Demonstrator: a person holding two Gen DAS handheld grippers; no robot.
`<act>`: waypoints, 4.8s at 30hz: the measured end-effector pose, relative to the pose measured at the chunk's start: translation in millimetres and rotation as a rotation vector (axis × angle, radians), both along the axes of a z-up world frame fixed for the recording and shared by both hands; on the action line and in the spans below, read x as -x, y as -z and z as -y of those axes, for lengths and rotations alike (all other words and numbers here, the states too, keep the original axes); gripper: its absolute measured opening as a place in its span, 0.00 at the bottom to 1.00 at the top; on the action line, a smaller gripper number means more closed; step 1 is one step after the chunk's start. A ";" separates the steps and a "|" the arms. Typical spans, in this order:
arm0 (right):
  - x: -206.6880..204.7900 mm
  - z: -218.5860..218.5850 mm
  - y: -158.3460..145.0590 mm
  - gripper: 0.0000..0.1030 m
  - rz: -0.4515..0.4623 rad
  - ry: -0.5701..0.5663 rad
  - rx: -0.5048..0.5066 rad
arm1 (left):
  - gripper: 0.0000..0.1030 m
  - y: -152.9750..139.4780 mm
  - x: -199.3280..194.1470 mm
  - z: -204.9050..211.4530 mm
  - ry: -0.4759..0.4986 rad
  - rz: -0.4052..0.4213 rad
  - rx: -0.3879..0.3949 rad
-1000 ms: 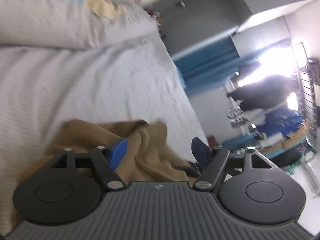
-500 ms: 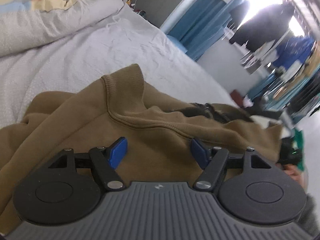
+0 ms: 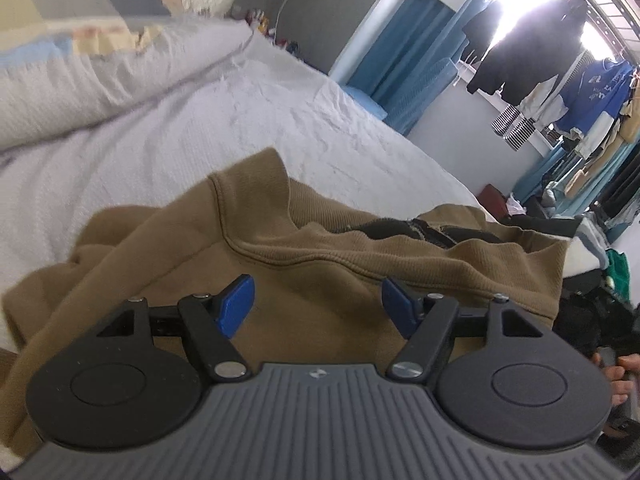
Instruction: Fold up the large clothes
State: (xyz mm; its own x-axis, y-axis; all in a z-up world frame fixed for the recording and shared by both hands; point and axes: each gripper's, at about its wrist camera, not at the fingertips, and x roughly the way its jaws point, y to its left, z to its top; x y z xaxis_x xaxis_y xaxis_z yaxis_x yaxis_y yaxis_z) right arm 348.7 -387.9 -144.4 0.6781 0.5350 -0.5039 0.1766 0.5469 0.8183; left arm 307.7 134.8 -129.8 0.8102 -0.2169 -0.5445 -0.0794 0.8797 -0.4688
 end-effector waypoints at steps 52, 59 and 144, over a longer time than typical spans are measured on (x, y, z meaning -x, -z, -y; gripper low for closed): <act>45.3 -261.6 -76.3 0.17 0.591 -0.411 0.898 | 0.08 -14.9 25.8 1.1 -0.109 0.057 -0.058; 15.3 -254.0 -105.4 0.16 0.613 -0.327 0.840 | 0.08 -43.1 -14.4 4.3 -0.145 0.112 -0.091; 117.1 -74.9 26.5 0.82 -0.005 -0.018 0.091 | 0.88 33.5 110.0 -20.8 -0.258 -0.100 0.268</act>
